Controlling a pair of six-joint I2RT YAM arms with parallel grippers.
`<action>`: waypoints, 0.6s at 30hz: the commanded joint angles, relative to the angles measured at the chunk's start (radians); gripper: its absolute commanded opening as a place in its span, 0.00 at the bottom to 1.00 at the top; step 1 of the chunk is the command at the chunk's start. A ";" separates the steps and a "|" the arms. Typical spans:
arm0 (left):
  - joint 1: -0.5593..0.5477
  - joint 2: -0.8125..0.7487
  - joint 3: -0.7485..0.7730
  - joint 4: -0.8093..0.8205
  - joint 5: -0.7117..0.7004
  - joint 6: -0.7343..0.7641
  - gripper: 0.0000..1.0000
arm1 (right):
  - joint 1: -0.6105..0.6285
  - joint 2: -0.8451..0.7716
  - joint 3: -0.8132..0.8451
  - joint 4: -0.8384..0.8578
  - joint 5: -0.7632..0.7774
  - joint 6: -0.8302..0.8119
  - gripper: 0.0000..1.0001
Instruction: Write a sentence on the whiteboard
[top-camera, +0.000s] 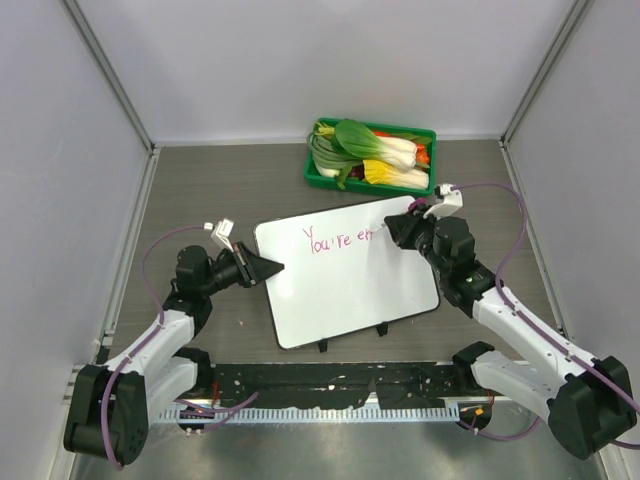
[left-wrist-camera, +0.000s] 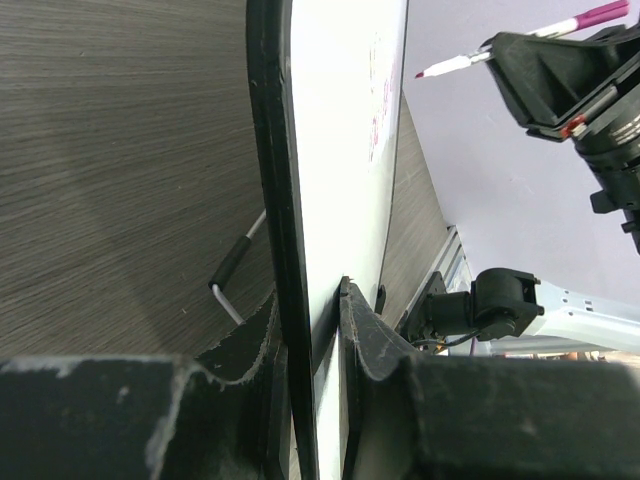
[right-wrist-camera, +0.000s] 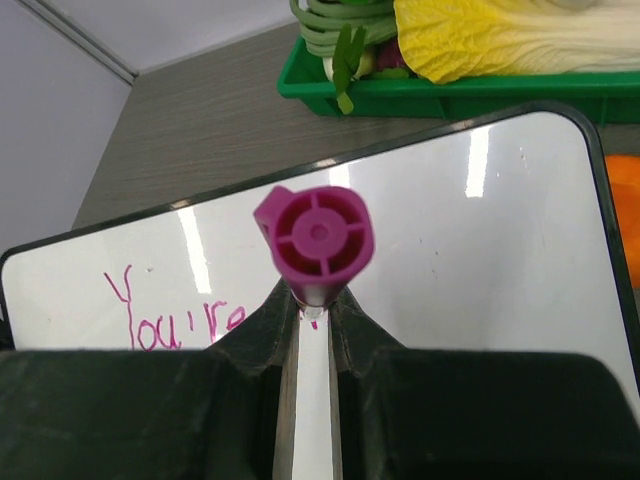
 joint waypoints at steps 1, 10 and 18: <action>0.001 0.016 -0.008 -0.108 -0.144 0.204 0.00 | -0.004 -0.019 0.092 0.026 0.036 -0.010 0.01; 0.001 0.014 -0.008 -0.108 -0.144 0.206 0.00 | -0.017 0.062 0.105 0.029 0.066 -0.012 0.01; 0.001 0.014 -0.008 -0.109 -0.146 0.206 0.00 | -0.022 0.062 0.077 0.029 0.070 -0.012 0.01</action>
